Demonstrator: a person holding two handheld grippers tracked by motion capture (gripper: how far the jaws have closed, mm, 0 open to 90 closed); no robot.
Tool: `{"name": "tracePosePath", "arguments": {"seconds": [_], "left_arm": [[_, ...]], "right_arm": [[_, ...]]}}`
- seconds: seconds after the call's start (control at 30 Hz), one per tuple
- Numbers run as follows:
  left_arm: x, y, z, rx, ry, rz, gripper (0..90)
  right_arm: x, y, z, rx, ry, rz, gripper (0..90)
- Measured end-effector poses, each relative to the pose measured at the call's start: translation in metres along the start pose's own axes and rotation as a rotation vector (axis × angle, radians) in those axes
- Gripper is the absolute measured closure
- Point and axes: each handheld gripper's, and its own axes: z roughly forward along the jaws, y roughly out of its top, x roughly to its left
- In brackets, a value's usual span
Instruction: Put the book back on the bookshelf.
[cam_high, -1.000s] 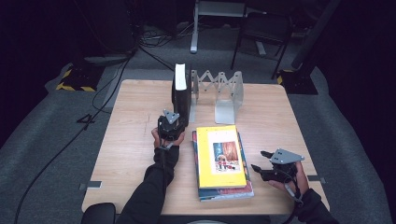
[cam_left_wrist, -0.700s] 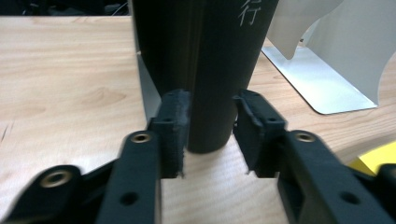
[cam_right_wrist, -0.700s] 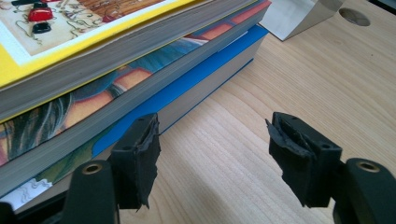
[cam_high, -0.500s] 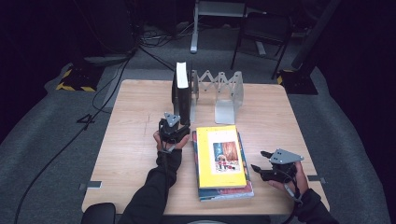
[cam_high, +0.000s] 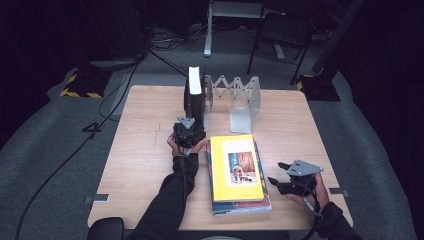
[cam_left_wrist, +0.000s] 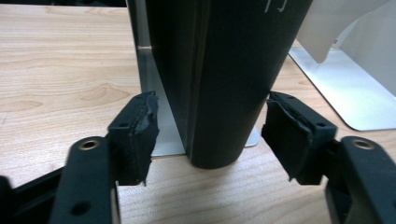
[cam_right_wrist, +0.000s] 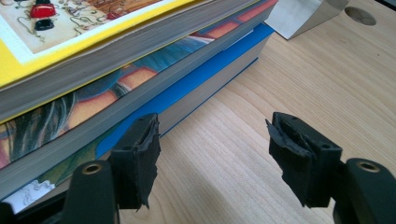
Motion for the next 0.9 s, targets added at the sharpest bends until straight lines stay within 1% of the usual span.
{"name": "tracePosePath", "arguments": {"seconds": [0.03,0.07,0.13,0.2,0.23,0.27,0.3,0.37,0.47,0.5,0.53,0.57,0.63,0.77,0.8,0.9], "left_arm": [[0.001,0.0,0.001,-0.001,0.007,-0.014,32.0],[0.001,0.0,0.003,-0.001,0.006,-0.016,29.2],[0.003,0.001,0.005,-0.002,0.008,-0.019,29.0],[0.006,0.003,0.008,0.001,0.002,-0.033,29.3],[0.007,0.004,0.009,-0.002,0.003,-0.045,29.4],[0.007,0.004,0.01,0.0,-0.005,-0.039,29.7],[0.007,0.005,0.01,0.002,-0.017,-0.026,32.6],[0.003,0.006,0.01,-0.007,0.005,0.02,36.8],[0.0,0.007,0.011,-0.017,0.02,0.044,42.0],[-0.001,0.007,0.011,-0.022,0.014,0.044,44.1],[-0.001,0.008,0.011,-0.02,0.025,0.054,46.8],[-0.001,0.008,0.011,-0.023,0.029,0.064,46.9],[0.0,0.009,0.011,-0.021,0.028,0.052,47.1],[0.006,0.012,0.012,-0.015,0.023,0.06,47.4],[0.008,0.014,0.013,-0.012,0.018,0.069,47.5],[0.011,0.014,0.012,-0.007,0.014,0.07,47.6]], "right_arm": [[0.0,0.0,0.0,-0.002,-0.001,0.0,33.7],[0.0,0.0,0.0,-0.001,0.0,0.001,33.7],[0.0,0.0,0.001,-0.001,0.001,0.001,33.7],[0.0,-0.001,0.001,0.001,0.0,0.001,33.7],[0.0,-0.001,0.001,0.001,0.0,-0.001,33.8],[0.0,-0.001,0.001,0.001,0.0,0.0,33.7],[0.0,-0.001,0.001,0.001,0.001,0.002,33.7],[0.0,-0.001,0.001,0.0,0.002,0.002,33.8],[0.0,-0.001,0.001,0.005,0.004,0.001,33.8],[0.0,-0.001,0.001,0.005,0.005,-0.001,33.8],[0.0,-0.001,0.001,0.004,0.006,-0.001,33.7],[0.0,-0.001,0.001,0.004,0.006,-0.001,33.7],[0.0,-0.001,0.001,0.003,0.008,0.002,33.7],[-0.001,-0.002,0.002,0.005,0.009,0.007,33.7],[-0.001,-0.002,0.002,0.004,0.009,0.006,33.7],[-0.001,-0.002,0.001,0.001,0.008,0.006,33.8]]}}
